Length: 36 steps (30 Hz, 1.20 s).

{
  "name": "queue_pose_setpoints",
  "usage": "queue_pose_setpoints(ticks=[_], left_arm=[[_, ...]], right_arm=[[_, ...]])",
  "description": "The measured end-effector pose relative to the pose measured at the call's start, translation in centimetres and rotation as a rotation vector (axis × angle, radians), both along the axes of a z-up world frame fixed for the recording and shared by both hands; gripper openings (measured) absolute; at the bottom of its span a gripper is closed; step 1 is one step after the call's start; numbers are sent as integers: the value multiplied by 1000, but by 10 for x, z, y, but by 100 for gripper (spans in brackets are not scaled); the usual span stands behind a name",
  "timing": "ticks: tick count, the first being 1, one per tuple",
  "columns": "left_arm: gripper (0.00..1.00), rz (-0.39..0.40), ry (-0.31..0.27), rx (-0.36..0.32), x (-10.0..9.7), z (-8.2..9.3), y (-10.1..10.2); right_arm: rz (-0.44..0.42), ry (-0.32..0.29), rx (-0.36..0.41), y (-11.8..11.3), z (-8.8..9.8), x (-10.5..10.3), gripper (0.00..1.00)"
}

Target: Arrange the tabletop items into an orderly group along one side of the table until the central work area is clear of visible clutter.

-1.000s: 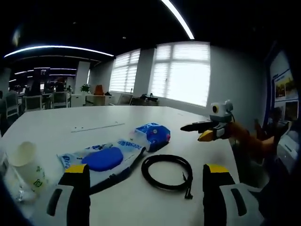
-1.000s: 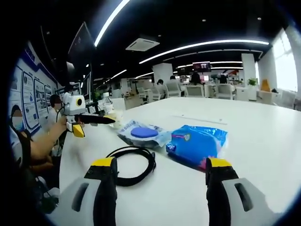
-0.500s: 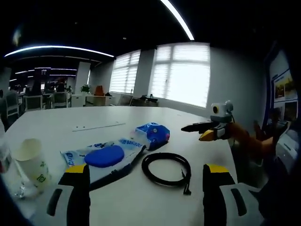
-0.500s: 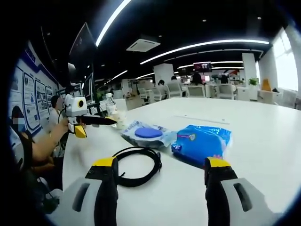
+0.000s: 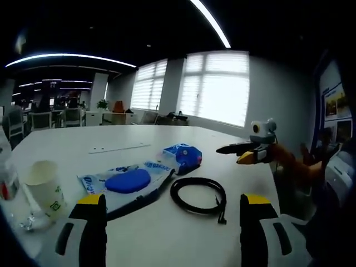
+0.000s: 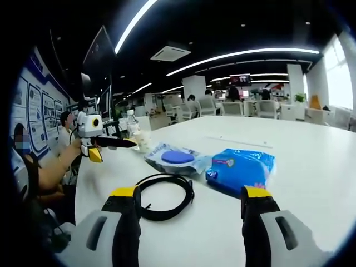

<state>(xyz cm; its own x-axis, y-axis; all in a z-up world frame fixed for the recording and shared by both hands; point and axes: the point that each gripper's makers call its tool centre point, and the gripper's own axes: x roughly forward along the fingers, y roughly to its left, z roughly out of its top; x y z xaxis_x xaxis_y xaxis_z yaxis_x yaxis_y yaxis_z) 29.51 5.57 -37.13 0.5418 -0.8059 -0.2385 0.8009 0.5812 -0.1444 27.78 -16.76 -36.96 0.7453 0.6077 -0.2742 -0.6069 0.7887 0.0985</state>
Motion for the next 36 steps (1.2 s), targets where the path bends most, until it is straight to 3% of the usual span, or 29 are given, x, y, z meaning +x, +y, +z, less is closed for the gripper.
queue_pose_setpoints(ticks=[25, 36], left_arm=[[99, 95, -12, -18, -24, -3, 53], [99, 142, 5, -18, -43, -15, 73]], right_arm=[[-16, -10, -17, -9, -3, -41, 70], [-34, -1, -20, -15, -9, -60, 68]])
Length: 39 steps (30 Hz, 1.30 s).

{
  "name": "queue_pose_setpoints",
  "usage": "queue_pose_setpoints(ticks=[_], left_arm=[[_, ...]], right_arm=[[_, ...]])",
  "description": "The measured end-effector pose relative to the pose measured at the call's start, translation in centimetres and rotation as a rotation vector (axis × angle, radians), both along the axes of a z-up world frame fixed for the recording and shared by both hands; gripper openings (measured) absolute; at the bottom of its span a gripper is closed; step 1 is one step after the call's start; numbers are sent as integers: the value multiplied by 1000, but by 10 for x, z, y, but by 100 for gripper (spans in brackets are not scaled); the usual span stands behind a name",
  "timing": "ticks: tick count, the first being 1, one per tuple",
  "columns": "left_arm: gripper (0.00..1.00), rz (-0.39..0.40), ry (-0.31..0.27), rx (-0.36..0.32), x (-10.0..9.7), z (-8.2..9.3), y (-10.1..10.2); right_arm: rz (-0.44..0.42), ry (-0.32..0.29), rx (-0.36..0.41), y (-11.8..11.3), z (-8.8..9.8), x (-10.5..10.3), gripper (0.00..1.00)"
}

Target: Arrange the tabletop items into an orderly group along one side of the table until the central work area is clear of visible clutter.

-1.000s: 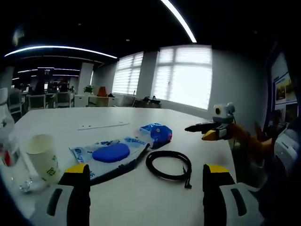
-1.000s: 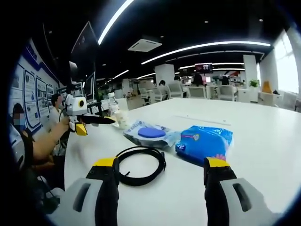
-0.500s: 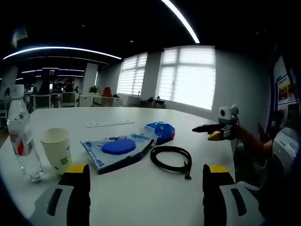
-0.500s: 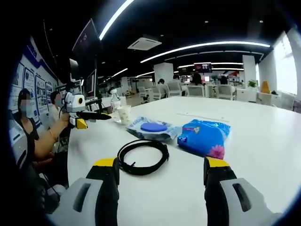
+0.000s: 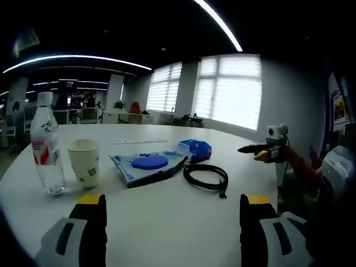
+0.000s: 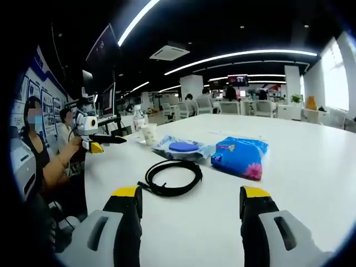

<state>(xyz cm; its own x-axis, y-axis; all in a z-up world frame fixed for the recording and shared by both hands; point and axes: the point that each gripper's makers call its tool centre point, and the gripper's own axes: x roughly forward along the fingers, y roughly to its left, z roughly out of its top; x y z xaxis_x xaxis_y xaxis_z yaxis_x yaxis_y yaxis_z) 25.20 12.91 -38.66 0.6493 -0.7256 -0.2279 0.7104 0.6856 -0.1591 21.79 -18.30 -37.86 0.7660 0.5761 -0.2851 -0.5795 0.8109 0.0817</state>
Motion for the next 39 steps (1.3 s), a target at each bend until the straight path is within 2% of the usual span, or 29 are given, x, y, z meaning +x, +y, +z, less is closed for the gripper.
queue_pose_setpoints(ticks=[7, 11, 17, 21, 26, 29, 31, 33, 36, 39], left_arm=[[99, 48, 13, 20, -9, -11, 12], [99, 75, 2, 0, -16, -9, 19], [99, 100, -12, -14, -24, -9, 28], [99, 113, 1, -7, -28, -14, 33], [99, 130, 6, -32, -28, -16, 39], [99, 130, 6, -28, -31, -18, 40], [99, 138, 8, -45, -32, -17, 42], [99, 140, 9, -54, -32, -17, 42], [99, 143, 13, -37, -34, -19, 43], [99, 155, 12, -47, -33, -18, 45]], right_arm=[[-27, 9, -42, -1, -13, -12, 67], [-40, 11, -14, 0, -12, -18, 67], [-62, 7, -68, -1, -17, -24, 69], [-70, 6, -56, 0, -17, -30, 70], [-81, -16, -36, 4, -12, -38, 77], [-94, -37, -63, 4, -11, -41, 78], [-93, -30, -68, 3, -12, -41, 81], [-97, -15, -41, 4, -12, -42, 84], [-89, -16, -19, 7, -10, -44, 89], [-107, -23, -31, 5, -10, -42, 93]])
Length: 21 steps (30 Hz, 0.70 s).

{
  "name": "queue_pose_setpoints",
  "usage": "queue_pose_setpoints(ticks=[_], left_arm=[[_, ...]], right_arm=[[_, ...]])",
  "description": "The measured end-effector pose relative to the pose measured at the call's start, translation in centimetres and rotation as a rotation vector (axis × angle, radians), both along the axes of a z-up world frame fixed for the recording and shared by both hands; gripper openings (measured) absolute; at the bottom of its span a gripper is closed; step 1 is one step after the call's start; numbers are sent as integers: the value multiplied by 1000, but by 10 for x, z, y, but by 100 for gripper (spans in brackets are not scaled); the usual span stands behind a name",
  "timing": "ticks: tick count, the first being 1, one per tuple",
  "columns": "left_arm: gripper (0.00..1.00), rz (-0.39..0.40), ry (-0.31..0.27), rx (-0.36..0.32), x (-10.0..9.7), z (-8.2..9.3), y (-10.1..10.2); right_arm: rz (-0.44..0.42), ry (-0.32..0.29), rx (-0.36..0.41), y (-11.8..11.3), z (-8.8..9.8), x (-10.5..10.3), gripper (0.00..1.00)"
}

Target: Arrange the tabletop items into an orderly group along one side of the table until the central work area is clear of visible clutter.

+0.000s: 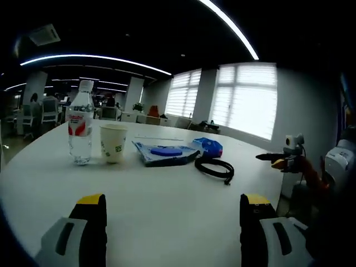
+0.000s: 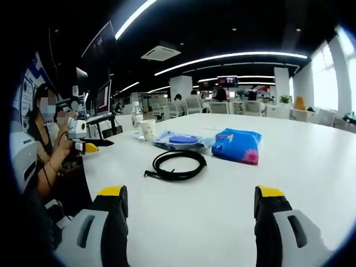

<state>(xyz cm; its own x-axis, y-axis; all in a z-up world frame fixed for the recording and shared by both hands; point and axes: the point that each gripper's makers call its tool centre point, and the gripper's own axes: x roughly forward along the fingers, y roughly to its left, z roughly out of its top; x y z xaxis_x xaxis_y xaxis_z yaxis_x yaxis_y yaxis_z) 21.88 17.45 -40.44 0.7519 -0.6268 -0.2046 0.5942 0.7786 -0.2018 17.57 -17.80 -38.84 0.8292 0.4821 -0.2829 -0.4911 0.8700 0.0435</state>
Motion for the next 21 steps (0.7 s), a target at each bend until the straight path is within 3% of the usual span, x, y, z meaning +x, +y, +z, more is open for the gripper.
queue_pose_setpoints(ticks=[5, 13, 21], left_arm=[[99, 4, -5, -6, 0, 2, 0], [99, 10, -11, -4, 0, 4, 0], [99, 9, -12, -10, -2, 5, -3]], right_arm=[[-18, 8, -5, -3, -2, 3, 99], [-31, 34, 9, -6, -9, 4, 100], [-39, 10, 16, -5, -5, 5, 100]])
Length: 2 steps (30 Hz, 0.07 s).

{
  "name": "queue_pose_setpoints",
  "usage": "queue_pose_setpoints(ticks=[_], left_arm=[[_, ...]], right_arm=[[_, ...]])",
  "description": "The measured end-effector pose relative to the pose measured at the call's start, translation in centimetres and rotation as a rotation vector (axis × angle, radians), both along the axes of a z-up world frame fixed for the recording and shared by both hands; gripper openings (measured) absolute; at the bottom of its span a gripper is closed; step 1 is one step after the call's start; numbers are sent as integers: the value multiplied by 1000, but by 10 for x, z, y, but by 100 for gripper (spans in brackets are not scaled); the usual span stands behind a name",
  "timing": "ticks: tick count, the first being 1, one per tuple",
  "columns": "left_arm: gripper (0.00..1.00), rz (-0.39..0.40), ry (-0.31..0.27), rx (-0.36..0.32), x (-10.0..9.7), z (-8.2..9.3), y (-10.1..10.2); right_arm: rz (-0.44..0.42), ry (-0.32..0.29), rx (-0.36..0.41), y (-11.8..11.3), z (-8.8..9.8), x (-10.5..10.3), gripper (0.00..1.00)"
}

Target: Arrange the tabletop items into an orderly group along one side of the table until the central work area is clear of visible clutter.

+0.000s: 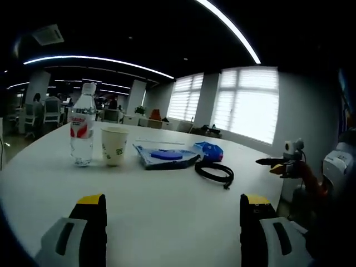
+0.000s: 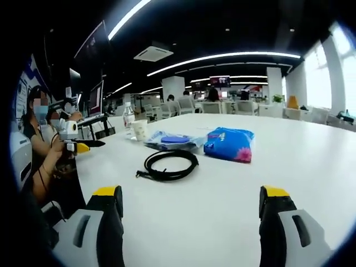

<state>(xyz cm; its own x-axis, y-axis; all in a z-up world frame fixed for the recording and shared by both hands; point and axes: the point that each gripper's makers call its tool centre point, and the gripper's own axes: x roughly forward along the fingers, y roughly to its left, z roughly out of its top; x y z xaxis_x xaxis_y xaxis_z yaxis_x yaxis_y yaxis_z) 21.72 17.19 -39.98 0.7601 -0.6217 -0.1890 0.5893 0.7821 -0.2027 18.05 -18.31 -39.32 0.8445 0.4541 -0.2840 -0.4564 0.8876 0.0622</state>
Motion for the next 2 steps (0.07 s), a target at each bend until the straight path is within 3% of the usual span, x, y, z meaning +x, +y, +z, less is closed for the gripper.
queue_pose_setpoints(ticks=[2], left_arm=[[99, -1, -1, -3, 0, 1, 0]], right_arm=[[6, 5, -2, 1, -2, -1, 100]])
